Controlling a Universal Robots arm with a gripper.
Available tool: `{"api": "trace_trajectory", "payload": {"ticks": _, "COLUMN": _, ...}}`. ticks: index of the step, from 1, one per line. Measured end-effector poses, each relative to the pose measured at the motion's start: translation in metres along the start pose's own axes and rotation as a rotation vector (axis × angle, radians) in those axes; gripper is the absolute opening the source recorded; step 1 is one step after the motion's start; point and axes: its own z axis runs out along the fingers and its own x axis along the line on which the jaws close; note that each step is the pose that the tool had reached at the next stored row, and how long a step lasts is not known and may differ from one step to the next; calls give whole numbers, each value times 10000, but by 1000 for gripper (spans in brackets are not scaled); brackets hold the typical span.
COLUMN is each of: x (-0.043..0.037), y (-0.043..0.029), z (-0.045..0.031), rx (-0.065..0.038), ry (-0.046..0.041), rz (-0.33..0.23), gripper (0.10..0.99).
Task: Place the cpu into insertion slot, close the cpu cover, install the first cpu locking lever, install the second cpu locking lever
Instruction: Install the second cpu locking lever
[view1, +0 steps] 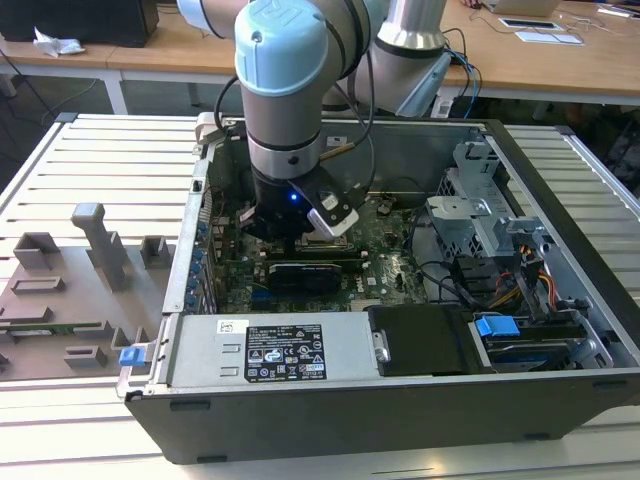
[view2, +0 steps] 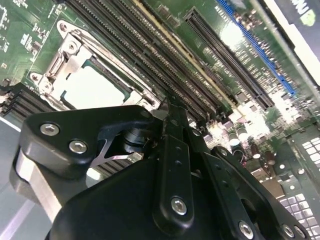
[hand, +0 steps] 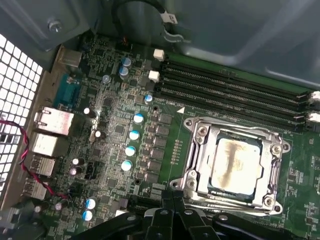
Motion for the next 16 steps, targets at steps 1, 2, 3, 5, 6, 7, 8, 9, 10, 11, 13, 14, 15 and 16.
{"api": "trace_trajectory", "payload": {"ticks": 1, "x": 0, "y": -1, "z": 5, "rx": -66, "ry": -15, "rz": 3, "gripper": 106}}
{"api": "trace_trajectory", "payload": {"ticks": 2, "x": 1, "y": -1, "z": 11, "rx": -114, "ry": -25, "rz": 7, "gripper": 106}}
{"api": "trace_trajectory", "payload": {"ticks": 3, "x": 1, "y": -3, "z": 25, "rx": -193, "ry": -40, "rz": 9, "gripper": 106}}
{"api": "trace_trajectory", "payload": {"ticks": 5, "x": 3, "y": -7, "z": 45, "rx": -346, "ry": -66, "rz": 17, "gripper": 106}}
{"api": "trace_trajectory", "payload": {"ticks": 6, "x": 3, "y": -8, "z": 53, "rx": -423, "ry": -85, "rz": 21, "gripper": 106}}
{"api": "trace_trajectory", "payload": {"ticks": 7, "x": 3, "y": -9, "z": 58, "rx": -481, "ry": -98, "rz": 23, "gripper": 106}}
{"api": "trace_trajectory", "payload": {"ticks": 8, "x": 3, "y": -10, "z": 64, "rx": -525, "ry": -106, "rz": 25, "gripper": 106}}
{"api": "trace_trajectory", "payload": {"ticks": 9, "x": 2, "y": -12, "z": 77, "rx": -589, "ry": -114, "rz": 29, "gripper": 106}}
{"api": "trace_trajectory", "payload": {"ticks": 10, "x": 1, "y": -13, "z": 85, "rx": -627, "ry": -116, "rz": 31, "gripper": 106}}
{"api": "trace_trajectory", "payload": {"ticks": 11, "x": 1, "y": -16, "z": 95, "rx": -705, "ry": -128, "rz": 36, "gripper": 106}}
{"api": "trace_trajectory", "payload": {"ticks": 13, "x": 2, "y": -17, "z": 97, "rx": -755, "ry": -141, "rz": 40, "gripper": 106}}
{"api": "trace_trajectory", "payload": {"ticks": 14, "x": 1, "y": -17, "z": 95, "rx": -757, "ry": -142, "rz": 40, "gripper": 106}}
{"api": "trace_trajectory", "payload": {"ticks": 15, "x": 1, "y": -16, "z": 84, "rx": -757, "ry": -141, "rz": 38, "gripper": 106}}
{"api": "trace_trajectory", "payload": {"ticks": 16, "x": -1, "y": -13, "z": 63, "rx": -758, "ry": -143, "rz": 38, "gripper": 106}}
